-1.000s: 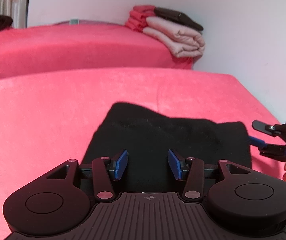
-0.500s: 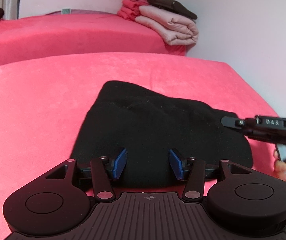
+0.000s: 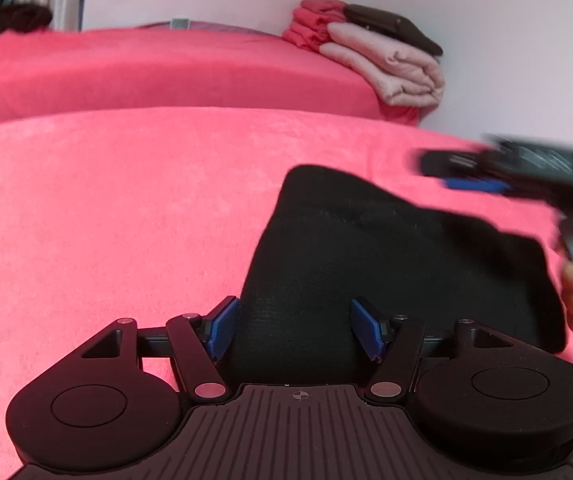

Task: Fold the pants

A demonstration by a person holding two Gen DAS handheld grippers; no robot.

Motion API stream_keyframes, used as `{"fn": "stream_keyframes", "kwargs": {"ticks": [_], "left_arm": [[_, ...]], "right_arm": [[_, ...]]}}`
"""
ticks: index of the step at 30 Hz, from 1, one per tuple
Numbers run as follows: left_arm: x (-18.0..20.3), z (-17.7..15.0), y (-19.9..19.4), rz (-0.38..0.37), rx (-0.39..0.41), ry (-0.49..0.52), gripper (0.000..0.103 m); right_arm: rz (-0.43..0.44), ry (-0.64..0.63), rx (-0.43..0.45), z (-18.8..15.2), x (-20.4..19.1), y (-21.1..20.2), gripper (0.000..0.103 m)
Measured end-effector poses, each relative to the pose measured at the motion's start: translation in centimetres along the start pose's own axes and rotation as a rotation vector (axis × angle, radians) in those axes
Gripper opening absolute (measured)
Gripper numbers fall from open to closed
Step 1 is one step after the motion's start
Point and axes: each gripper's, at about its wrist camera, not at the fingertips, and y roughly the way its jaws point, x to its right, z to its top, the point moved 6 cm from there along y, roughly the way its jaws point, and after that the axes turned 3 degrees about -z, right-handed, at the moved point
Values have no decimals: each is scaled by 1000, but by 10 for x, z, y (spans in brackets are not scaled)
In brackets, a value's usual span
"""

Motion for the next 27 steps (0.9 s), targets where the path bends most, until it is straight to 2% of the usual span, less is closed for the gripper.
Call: {"fn": "stream_keyframes", "kwargs": {"ticks": [3, 5, 6, 8, 9, 10, 12, 14, 16, 18, 20, 23, 27], "left_arm": [[4, -4, 0, 19, 9, 42, 103], [3, -4, 0, 19, 9, 46, 103], [3, -4, 0, 17, 9, 49, 103], [4, -5, 0, 22, 6, 60, 103], [4, -5, 0, 24, 6, 64, 103], [4, -5, 0, 26, 6, 67, 103], [3, -5, 1, 27, 5, 68, 103], [2, -5, 1, 23, 3, 63, 103], [2, -5, 2, 22, 1, 59, 103], [1, -4, 2, 25, -2, 59, 103], [3, -3, 2, 32, -3, 62, 103], [5, -2, 4, 39, -7, 71, 103], [6, -1, 5, 40, -13, 68, 103]], "right_arm": [[-15, -64, -88, -6, -24, 42, 68], [-81, -126, -130, -16, -24, 66, 54], [-129, -132, -138, -20, -18, 75, 35], [-168, -40, -148, -24, 4, 81, 33], [-206, 9, -142, -23, 13, 80, 25], [-230, 28, -124, -21, 18, 75, 23], [-229, 20, -53, -14, 17, 59, 24], [-222, -31, 14, -11, 10, 36, 28], [-165, -64, 59, -16, 2, 11, 56], [-116, -72, 79, -26, 0, -6, 64], [-106, -76, 69, -38, 6, -10, 64], [-165, -63, 64, -56, 32, -20, 64], [-201, 42, 110, -54, 62, -38, 67]]}}
